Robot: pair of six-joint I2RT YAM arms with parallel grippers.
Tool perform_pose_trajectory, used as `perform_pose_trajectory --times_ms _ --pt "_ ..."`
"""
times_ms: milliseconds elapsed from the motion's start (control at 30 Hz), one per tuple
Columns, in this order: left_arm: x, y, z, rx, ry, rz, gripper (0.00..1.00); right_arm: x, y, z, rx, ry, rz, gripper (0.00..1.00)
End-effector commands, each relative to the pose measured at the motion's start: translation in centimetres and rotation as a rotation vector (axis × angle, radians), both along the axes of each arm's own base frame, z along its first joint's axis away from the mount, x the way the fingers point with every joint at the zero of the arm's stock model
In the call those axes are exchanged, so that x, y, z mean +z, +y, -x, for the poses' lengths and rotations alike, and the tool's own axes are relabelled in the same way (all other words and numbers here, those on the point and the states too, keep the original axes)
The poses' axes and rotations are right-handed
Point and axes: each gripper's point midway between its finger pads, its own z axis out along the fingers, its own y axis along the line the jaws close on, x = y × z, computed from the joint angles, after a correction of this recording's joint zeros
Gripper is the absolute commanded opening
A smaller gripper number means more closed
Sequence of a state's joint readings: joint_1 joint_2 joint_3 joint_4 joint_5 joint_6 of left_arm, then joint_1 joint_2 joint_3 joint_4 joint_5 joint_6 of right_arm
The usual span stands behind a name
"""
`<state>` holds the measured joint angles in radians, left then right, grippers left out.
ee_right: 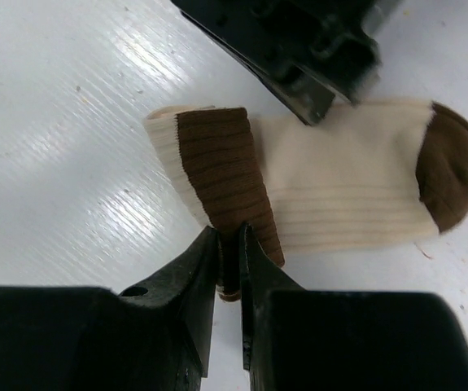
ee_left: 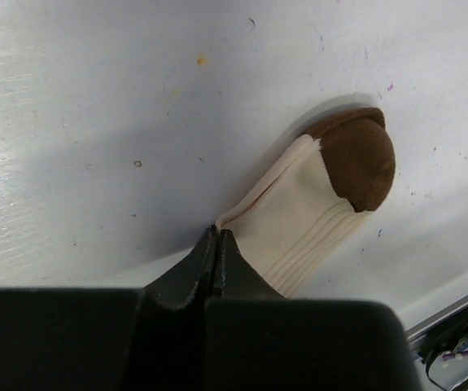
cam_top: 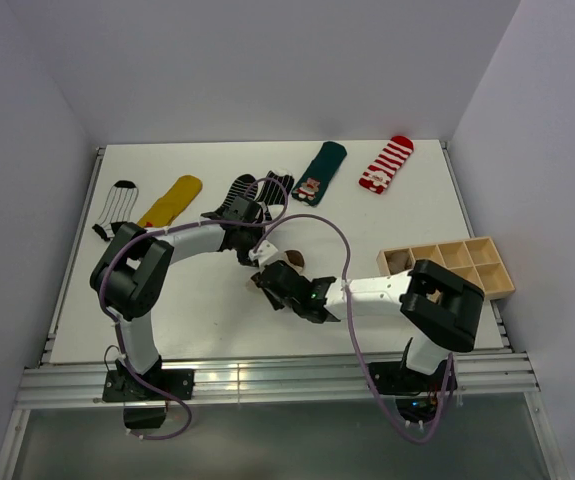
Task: Roll the socks
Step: Roll the sock at the center of the board.
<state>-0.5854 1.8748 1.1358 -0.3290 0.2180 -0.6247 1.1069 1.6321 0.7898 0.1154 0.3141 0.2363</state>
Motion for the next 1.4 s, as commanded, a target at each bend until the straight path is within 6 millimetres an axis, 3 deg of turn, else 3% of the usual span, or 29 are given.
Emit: perform_pose_trajectory --times_ms 0,200,467,700,833,933,1233,1367 --pt "-2.9 3.2 -0.5 0.091 -0.01 -0.15 0.0 0.9 -1.6 0.8 -0.025 0.024 0.006 0.0" --pt "-2.5 3.3 -1.1 0.124 -0.02 -0.135 0.0 1.0 -1.4 1.8 -0.01 0.068 -0.036 0.0" --pt "-2.4 3.4 -1.2 0.158 -0.026 -0.113 0.01 -1.3 -0.8 3.1 0.033 0.192 -0.066 0.0" --pt "-3.1 3.4 -0.8 0.153 -0.011 -0.093 0.01 -2.4 -1.2 2.1 0.062 0.304 -0.116 0.0" --pt "-2.6 3.1 -1.1 0.147 -0.031 -0.071 0.05 -2.4 -0.4 2.1 0.111 0.371 -0.149 0.0" --pt "-1.8 3.2 -1.5 0.16 -0.06 -0.067 0.13 -2.5 -0.2 2.0 0.133 0.441 -0.183 0.0" --pt "4.6 4.5 -4.6 0.318 -0.197 0.012 0.43 -4.3 -1.3 2.2 0.103 0.645 -0.263 0.0" --pt "9.4 6.1 -5.7 0.413 -0.288 0.082 0.55 -4.9 -1.7 1.9 0.086 0.733 -0.314 0.0"
